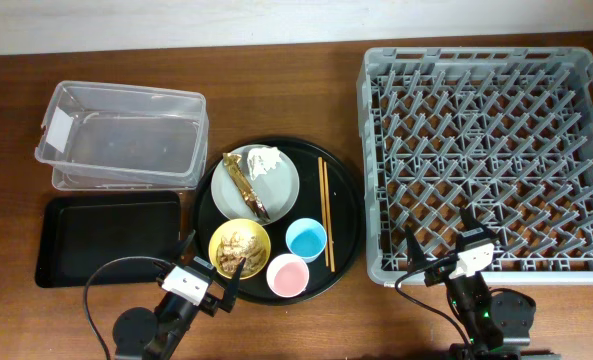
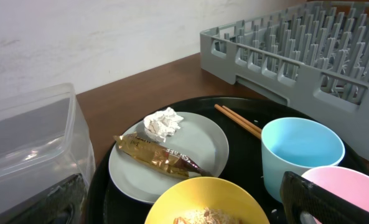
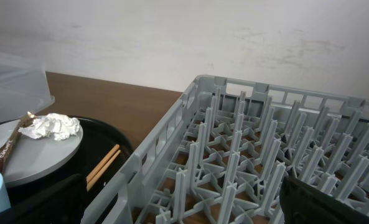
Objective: Sort waste into correct bins and load items into the dishwasher rack
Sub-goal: 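Move the left gripper toward the pink cup on the round tray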
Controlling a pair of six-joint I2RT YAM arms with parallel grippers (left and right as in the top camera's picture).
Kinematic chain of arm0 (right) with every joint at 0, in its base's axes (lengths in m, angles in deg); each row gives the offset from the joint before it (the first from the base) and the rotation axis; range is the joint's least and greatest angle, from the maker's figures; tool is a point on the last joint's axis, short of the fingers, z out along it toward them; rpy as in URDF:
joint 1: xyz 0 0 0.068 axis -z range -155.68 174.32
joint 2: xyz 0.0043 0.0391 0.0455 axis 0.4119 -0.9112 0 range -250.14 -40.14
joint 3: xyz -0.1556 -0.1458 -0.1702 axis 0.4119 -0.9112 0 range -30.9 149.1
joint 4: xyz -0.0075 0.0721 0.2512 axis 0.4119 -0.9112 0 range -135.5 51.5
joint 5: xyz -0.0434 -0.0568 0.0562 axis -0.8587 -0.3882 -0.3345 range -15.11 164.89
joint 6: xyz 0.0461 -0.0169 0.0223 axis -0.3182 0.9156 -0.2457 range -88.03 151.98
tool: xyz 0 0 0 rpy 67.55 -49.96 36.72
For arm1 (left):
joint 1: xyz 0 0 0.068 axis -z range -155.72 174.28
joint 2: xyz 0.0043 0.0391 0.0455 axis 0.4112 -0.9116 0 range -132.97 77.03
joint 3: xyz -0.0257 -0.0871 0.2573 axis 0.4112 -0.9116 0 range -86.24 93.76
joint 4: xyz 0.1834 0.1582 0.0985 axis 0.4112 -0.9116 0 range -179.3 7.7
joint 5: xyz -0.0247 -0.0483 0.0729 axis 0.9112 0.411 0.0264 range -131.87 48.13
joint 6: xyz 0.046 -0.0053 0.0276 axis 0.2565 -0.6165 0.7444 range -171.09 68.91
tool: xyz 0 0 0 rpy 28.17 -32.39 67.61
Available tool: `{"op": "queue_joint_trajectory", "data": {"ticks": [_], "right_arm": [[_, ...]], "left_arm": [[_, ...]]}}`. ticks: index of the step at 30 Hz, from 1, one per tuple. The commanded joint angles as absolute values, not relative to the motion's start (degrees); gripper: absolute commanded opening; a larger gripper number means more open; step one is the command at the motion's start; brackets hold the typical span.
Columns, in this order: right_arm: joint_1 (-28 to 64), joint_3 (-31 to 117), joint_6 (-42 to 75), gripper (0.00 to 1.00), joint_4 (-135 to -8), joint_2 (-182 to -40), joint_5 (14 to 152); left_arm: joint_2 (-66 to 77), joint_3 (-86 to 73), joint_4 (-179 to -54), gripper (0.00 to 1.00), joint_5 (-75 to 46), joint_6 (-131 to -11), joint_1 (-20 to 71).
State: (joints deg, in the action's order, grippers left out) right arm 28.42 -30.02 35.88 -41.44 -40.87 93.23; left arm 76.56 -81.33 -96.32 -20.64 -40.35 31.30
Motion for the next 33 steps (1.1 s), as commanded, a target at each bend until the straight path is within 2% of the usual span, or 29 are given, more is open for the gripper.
{"op": "queue_joint_trajectory", "data": {"ticks": [1,32,33], "right_arm": [[28.86,-30.59,36.05,0.99,-41.25,-40.35,93.76],[28.86,-30.59,36.01,0.98,-40.96,-40.35,93.89],[28.86,-30.59,36.01,0.99,-41.05,-40.35,101.69]], "left_arm": [[76.73,-81.64,-96.25,0.99,-20.20,-39.67,31.41],[76.73,-81.64,-95.42,0.99,-20.16,-39.69,31.41],[76.73,-81.64,-95.36,0.99,-18.89,-39.87,31.41]]}}
